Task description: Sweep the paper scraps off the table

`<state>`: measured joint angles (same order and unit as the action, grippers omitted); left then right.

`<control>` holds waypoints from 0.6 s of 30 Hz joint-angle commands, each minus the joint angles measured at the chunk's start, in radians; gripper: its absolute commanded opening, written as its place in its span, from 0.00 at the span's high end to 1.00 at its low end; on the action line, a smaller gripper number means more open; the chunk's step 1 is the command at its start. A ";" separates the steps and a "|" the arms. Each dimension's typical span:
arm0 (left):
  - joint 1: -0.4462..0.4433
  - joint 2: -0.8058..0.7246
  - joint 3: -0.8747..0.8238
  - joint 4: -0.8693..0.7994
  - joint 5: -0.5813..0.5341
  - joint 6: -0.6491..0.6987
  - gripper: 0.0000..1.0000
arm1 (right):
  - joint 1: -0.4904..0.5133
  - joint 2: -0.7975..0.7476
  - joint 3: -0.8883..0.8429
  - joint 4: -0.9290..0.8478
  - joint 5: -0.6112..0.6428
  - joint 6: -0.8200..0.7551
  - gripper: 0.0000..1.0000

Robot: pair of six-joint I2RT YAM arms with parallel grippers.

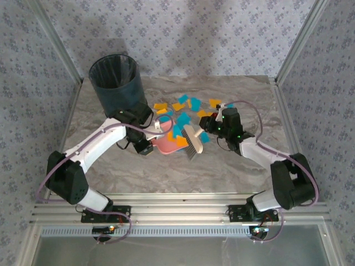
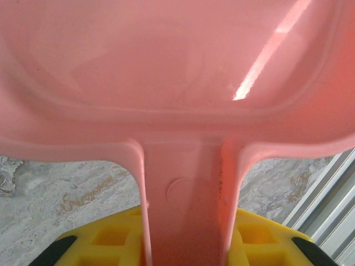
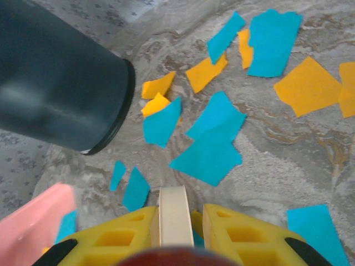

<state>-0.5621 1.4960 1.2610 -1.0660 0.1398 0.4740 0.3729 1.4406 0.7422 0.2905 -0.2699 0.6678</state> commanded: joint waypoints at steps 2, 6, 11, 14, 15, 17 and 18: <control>0.007 -0.012 0.007 -0.009 0.036 0.019 1.00 | -0.040 0.033 0.026 0.035 0.010 0.025 1.00; 0.002 -0.003 0.008 -0.018 0.037 0.025 1.00 | -0.061 -0.040 -0.002 -0.095 0.088 -0.029 1.00; -0.015 0.008 0.005 -0.013 0.038 0.033 1.00 | -0.068 -0.190 -0.033 -0.261 0.216 -0.105 1.00; -0.030 0.024 0.010 -0.008 0.034 0.038 1.00 | -0.068 -0.268 -0.044 -0.322 0.262 -0.125 1.00; -0.036 0.033 0.014 -0.007 0.033 0.040 1.00 | -0.068 -0.291 -0.044 -0.341 0.268 -0.128 1.00; -0.045 0.051 0.022 -0.010 0.025 0.039 1.00 | -0.067 -0.332 -0.043 -0.372 0.268 -0.134 1.00; -0.049 0.062 0.026 -0.012 0.022 0.040 1.00 | -0.066 -0.354 -0.040 -0.384 0.262 -0.138 1.00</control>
<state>-0.5987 1.5272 1.2610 -1.0657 0.1459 0.4896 0.3096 1.1419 0.7036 -0.0120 -0.0483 0.5667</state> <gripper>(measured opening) 0.271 0.263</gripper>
